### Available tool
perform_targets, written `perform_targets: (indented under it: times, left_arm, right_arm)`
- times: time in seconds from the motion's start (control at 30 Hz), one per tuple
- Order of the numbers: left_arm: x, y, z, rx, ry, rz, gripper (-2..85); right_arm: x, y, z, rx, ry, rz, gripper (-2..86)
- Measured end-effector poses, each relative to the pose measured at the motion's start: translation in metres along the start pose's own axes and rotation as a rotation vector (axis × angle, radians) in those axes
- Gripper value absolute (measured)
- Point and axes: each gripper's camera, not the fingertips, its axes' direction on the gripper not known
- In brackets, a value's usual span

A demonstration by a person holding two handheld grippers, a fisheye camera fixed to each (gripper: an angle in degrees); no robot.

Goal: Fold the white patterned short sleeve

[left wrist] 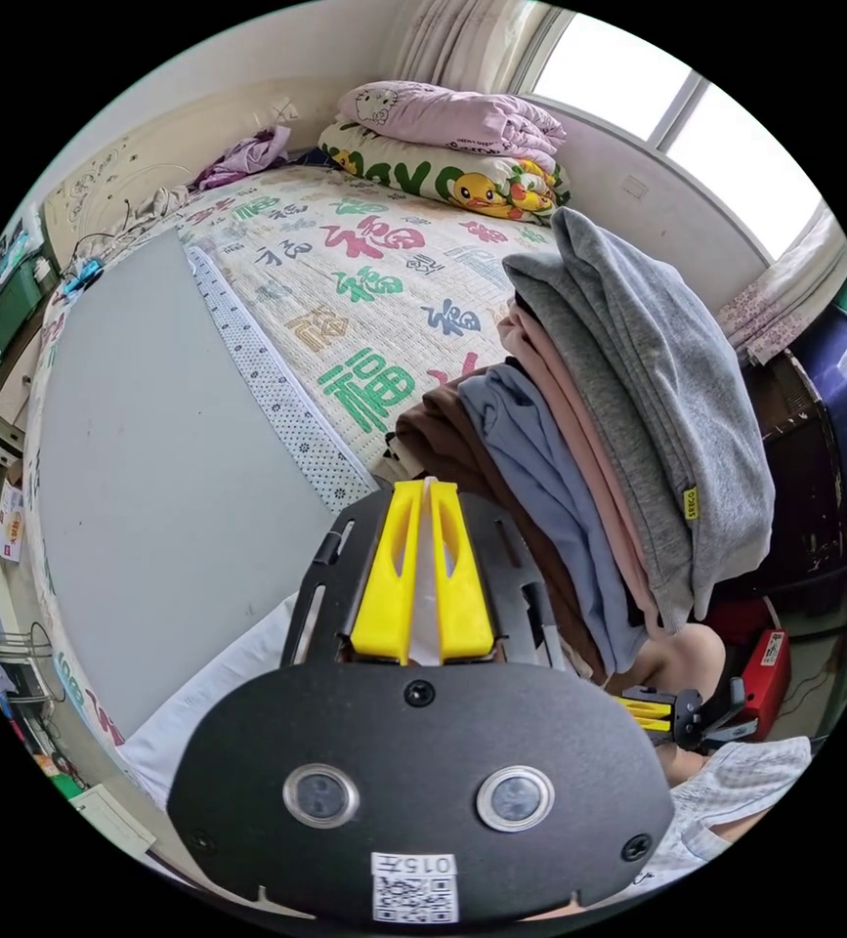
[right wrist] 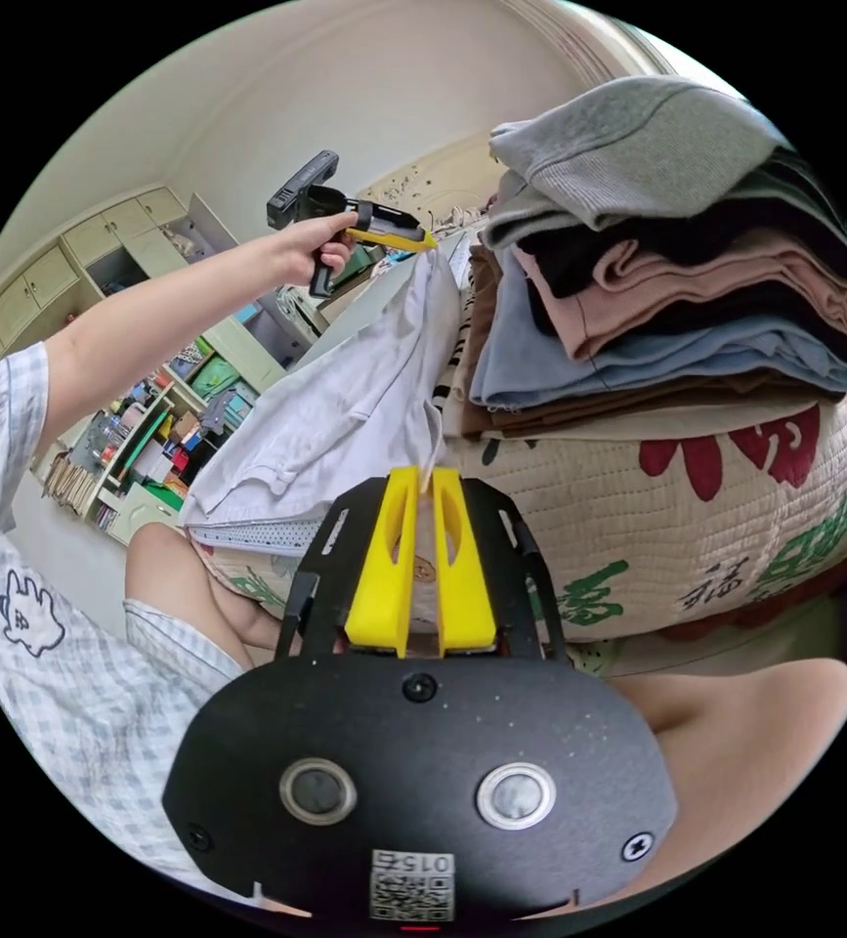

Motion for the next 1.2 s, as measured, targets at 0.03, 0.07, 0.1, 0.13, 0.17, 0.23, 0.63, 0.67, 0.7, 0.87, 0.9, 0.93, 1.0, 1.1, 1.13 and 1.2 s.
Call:
perform_targets:
  times: [0.03, 0.07, 0.1, 0.13, 0.17, 0.23, 0.63, 0.67, 0.7, 0.87, 0.9, 0.93, 1.0, 1.1, 1.13, 1.2]
  left_arm:
    - [-0.002, 0.002, -0.005, 0.007, 0.003, 0.001, -0.2]
    - [-0.005, 0.004, -0.012, 0.024, 0.009, -0.006, -0.2]
    - [-0.006, 0.005, -0.016, 0.034, 0.017, -0.009, -0.2]
    - [-0.009, 0.006, -0.025, 0.057, 0.033, -0.012, -0.2]
    - [-0.011, 0.007, -0.035, 0.084, 0.047, -0.011, -0.2]
    - [-0.014, 0.009, -0.053, 0.125, 0.084, -0.007, -0.2]
    - [-0.118, 0.124, -0.202, 0.452, 0.386, -0.017, -0.3]
    - [-0.147, 0.149, -0.212, 0.475, 0.393, -0.061, -0.3]
    - [-0.162, 0.161, -0.216, 0.484, 0.399, -0.086, -0.3]
    - [-0.280, 0.273, -0.210, 0.486, 0.326, -0.306, -0.1]
    - [-0.292, 0.285, -0.205, 0.476, 0.304, -0.347, -0.1]
    - [-0.312, 0.309, -0.194, 0.456, 0.272, -0.427, 0.2]
    - [-0.334, 0.340, -0.180, 0.416, 0.232, -0.513, 0.8]
    - [-0.352, 0.383, -0.174, 0.439, 0.210, -0.592, 6.3]
    - [-0.353, 0.394, -0.174, 0.448, 0.218, -0.574, 8.6]
    - [-0.352, 0.396, -0.175, 0.420, 0.222, -0.555, 8.6]
  right_arm:
    - [0.003, 0.011, -0.009, 0.036, -0.008, 0.016, 1.8]
    - [0.005, 0.016, -0.015, 0.053, -0.005, 0.020, 1.6]
    - [0.009, 0.026, -0.025, 0.072, 0.006, 0.027, 1.3]
    - [0.012, 0.031, -0.030, 0.078, 0.007, 0.033, 1.2]
    - [0.016, 0.042, -0.044, 0.104, 0.004, 0.046, 1.0]
    - [0.020, 0.065, -0.079, 0.190, 0.046, 0.051, 0.8]
    - [-0.064, 0.169, -0.185, 0.283, -0.238, -0.444, 0.6]
    - [-0.073, 0.175, -0.176, 0.269, -0.272, -0.466, 0.6]
    - [-0.091, 0.186, -0.151, 0.224, -0.336, -0.500, 0.6]
    - [-0.161, 0.246, -0.012, -0.027, -0.478, -0.609, 0.6]
    - [-0.173, 0.266, 0.026, -0.093, -0.462, -0.629, 0.6]
    - [-0.177, 0.276, 0.044, -0.130, -0.457, -0.635, 0.6]
    - [-0.182, 0.314, 0.104, -0.265, -0.455, -0.648, 0.5]
    - [-0.173, 0.357, 0.140, -0.347, -0.440, -0.643, 0.6]
    - [-0.170, 0.364, 0.144, -0.350, -0.430, -0.646, 0.6]
    - [-0.158, 0.386, 0.161, -0.376, -0.417, -0.643, 0.5]
